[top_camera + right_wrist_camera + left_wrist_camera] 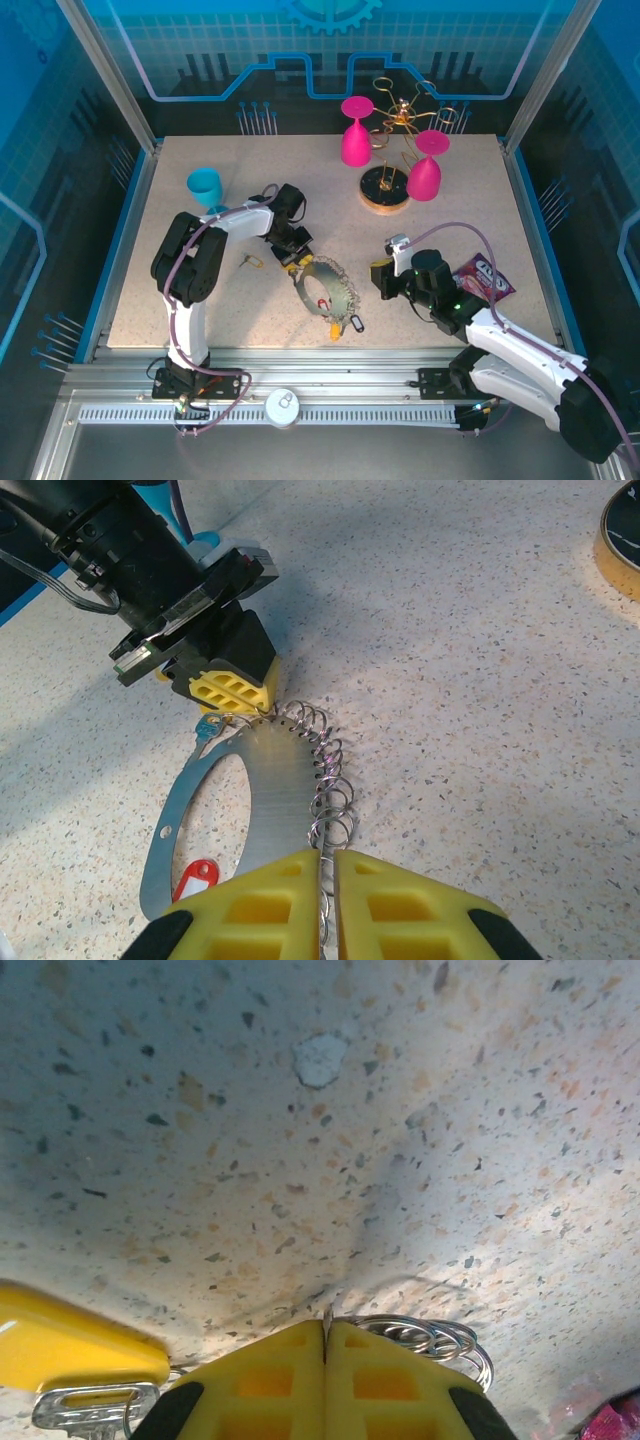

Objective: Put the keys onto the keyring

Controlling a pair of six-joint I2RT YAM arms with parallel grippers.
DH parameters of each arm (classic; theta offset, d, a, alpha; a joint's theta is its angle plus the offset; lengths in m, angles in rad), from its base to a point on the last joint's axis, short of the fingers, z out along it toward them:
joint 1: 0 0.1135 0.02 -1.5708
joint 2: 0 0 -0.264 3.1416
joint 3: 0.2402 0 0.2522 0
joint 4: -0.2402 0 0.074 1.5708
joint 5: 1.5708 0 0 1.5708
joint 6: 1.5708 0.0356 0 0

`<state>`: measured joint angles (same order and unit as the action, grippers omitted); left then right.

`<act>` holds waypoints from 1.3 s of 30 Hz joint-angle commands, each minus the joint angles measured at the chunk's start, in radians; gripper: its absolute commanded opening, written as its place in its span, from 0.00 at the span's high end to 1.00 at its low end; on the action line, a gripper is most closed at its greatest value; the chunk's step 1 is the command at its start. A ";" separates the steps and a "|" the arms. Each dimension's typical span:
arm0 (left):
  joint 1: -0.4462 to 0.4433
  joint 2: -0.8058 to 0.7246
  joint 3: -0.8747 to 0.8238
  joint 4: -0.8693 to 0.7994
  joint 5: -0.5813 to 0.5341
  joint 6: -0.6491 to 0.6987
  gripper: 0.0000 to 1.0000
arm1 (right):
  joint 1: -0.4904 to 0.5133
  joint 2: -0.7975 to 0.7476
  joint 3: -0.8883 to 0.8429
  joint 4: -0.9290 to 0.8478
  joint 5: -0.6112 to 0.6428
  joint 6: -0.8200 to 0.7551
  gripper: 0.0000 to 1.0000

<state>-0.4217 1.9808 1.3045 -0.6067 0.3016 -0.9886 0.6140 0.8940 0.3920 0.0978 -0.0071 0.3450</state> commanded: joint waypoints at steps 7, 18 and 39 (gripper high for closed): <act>-0.029 -0.233 -0.002 0.100 -0.153 0.236 1.00 | -0.011 -0.048 0.016 -0.041 -0.002 0.003 0.87; -0.078 -0.471 -0.057 0.318 -0.048 0.778 1.00 | -0.040 -0.047 0.144 -0.113 0.016 -0.119 0.88; -0.100 -0.771 -0.488 0.778 0.332 1.545 1.00 | -0.132 0.085 0.129 0.279 -0.554 -0.546 0.88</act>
<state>-0.5156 1.2472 0.8448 0.0353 0.5472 0.4324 0.4931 0.9688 0.5571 0.2306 -0.3950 -0.0788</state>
